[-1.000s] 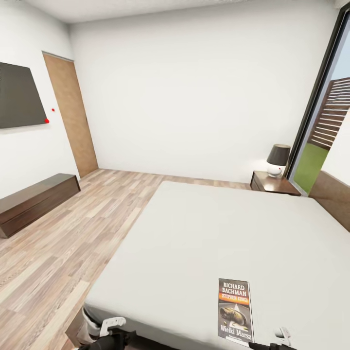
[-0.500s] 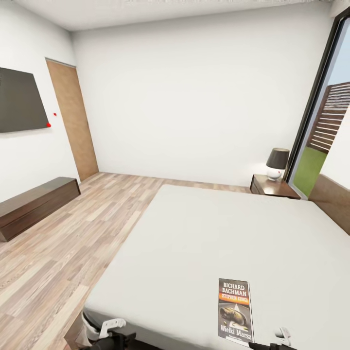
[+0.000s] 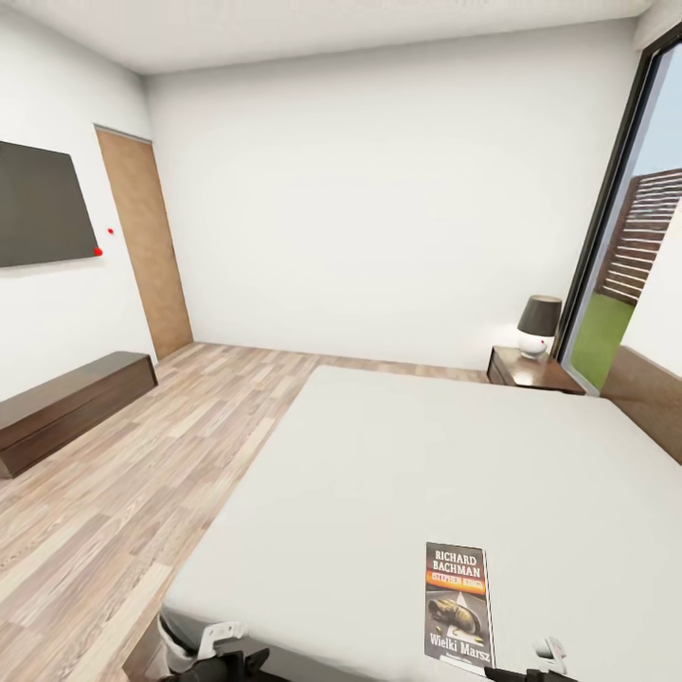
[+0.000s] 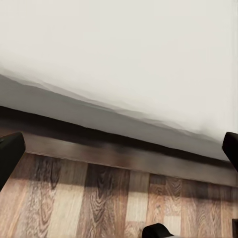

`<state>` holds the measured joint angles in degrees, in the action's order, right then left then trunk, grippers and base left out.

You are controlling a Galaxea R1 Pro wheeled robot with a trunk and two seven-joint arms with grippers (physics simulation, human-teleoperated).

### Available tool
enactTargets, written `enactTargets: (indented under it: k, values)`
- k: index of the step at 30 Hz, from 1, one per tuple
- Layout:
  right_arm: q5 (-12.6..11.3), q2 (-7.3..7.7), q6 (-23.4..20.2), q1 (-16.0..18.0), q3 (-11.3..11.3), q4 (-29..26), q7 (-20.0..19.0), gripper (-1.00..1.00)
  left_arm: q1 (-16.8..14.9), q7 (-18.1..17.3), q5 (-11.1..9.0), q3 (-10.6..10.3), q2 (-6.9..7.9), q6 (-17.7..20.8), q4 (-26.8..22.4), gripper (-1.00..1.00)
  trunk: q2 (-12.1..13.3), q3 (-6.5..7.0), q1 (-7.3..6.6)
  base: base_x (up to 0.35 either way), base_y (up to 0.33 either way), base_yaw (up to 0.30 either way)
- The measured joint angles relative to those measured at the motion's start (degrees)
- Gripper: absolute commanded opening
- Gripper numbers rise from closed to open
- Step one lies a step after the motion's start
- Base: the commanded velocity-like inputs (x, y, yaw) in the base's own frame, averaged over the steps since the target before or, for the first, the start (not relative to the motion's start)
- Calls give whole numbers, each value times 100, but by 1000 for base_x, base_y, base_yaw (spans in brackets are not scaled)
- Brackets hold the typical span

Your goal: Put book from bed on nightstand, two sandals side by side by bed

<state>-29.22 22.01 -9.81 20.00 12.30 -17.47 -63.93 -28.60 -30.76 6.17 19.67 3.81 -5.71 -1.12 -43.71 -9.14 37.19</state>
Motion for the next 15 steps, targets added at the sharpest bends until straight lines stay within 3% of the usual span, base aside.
enactTargets:
  k: [15]
  values:
    - [2, 0, 0, 0, 2, -2, 2, -100, 0, 0, 0, -2, -13, -1, 0, 100, 0, 139, 0, 0, 0, 0]
